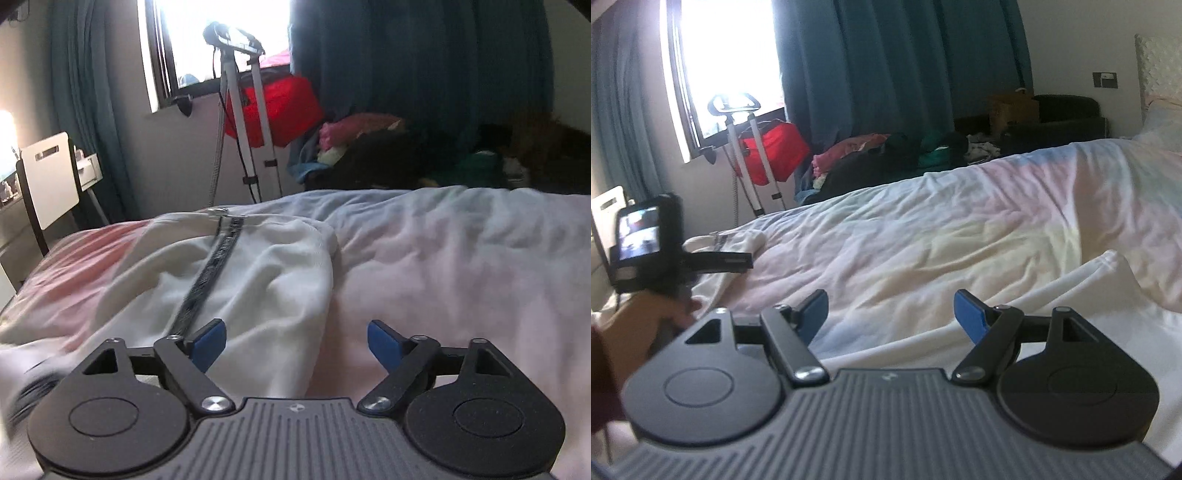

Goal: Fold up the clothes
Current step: 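Release the pants with both grippers and reposition over the bed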

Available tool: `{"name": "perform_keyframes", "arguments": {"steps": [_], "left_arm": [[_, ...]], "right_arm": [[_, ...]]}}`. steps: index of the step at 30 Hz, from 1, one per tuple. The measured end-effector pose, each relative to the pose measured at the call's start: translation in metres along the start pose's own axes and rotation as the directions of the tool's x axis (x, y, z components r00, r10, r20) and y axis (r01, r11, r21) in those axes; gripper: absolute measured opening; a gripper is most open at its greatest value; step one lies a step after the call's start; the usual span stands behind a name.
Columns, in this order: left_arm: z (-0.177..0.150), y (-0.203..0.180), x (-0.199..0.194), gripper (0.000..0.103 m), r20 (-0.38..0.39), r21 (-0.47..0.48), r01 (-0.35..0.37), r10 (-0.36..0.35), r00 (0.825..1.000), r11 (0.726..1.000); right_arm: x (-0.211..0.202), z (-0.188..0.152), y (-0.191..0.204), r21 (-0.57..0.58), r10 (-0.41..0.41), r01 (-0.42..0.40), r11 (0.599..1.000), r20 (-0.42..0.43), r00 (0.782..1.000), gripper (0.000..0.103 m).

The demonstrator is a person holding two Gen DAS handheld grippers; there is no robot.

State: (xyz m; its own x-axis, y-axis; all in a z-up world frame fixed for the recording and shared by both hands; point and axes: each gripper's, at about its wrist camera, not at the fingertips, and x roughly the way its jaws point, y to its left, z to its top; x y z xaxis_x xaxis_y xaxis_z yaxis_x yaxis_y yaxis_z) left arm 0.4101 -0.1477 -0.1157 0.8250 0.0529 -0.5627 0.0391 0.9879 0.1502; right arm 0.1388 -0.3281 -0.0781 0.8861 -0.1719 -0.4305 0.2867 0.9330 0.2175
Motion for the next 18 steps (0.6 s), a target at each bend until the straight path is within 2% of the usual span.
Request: {"name": "perform_keyframes", "arguments": {"steps": [4,5,6,7,8,9,10,12,15,18], "left_arm": [[0.016,-0.007,0.045,0.071,-0.004,-0.014,-0.028,0.028,1.0,1.0],[0.019,-0.007,0.049,0.064,0.0,-0.021,-0.036,0.036,0.999,0.999],[0.022,-0.007,0.051,0.052,0.009,-0.027,-0.046,0.046,0.999,0.999],[0.025,-0.006,0.052,0.046,0.02,-0.039,-0.05,0.051,0.998,0.998],[0.028,-0.006,0.054,0.034,0.03,-0.05,-0.055,0.057,0.998,0.997],[0.033,-0.007,0.056,0.012,0.031,-0.05,-0.049,0.05,0.998,0.998],[0.037,-0.01,0.058,0.006,0.029,-0.036,-0.05,0.051,0.998,0.998],[0.043,-0.014,0.051,0.004,0.04,0.0,-0.061,0.061,0.997,0.998],[0.055,-0.022,0.032,0.003,0.06,-0.012,-0.041,0.042,0.997,0.999],[0.068,-0.035,-0.005,0.003,0.115,0.004,0.014,-0.014,0.993,1.0]], "right_arm": [[0.029,-0.004,-0.017,0.043,-0.03,0.031,0.999,-0.034,0.999,0.077],[0.036,-0.005,-0.021,0.057,-0.038,0.041,0.998,-0.044,0.998,0.077],[0.041,-0.007,-0.024,0.068,-0.046,0.049,0.996,-0.056,0.997,0.077],[0.047,-0.009,-0.027,0.079,-0.053,0.058,0.995,-0.07,0.996,0.077],[0.05,-0.01,-0.029,0.079,-0.058,0.064,0.995,-0.073,0.996,0.077],[0.052,-0.01,-0.031,0.077,-0.064,0.07,0.995,-0.076,0.995,0.077],[0.053,-0.01,-0.031,0.067,-0.071,0.076,0.995,-0.069,0.995,0.077],[0.053,-0.01,-0.032,0.064,-0.073,0.077,0.995,-0.062,0.995,0.077],[0.049,-0.008,-0.034,0.083,-0.068,0.073,0.994,-0.06,0.996,0.077],[0.043,-0.005,-0.035,0.093,-0.078,0.082,0.992,-0.047,0.996,0.077]]}}
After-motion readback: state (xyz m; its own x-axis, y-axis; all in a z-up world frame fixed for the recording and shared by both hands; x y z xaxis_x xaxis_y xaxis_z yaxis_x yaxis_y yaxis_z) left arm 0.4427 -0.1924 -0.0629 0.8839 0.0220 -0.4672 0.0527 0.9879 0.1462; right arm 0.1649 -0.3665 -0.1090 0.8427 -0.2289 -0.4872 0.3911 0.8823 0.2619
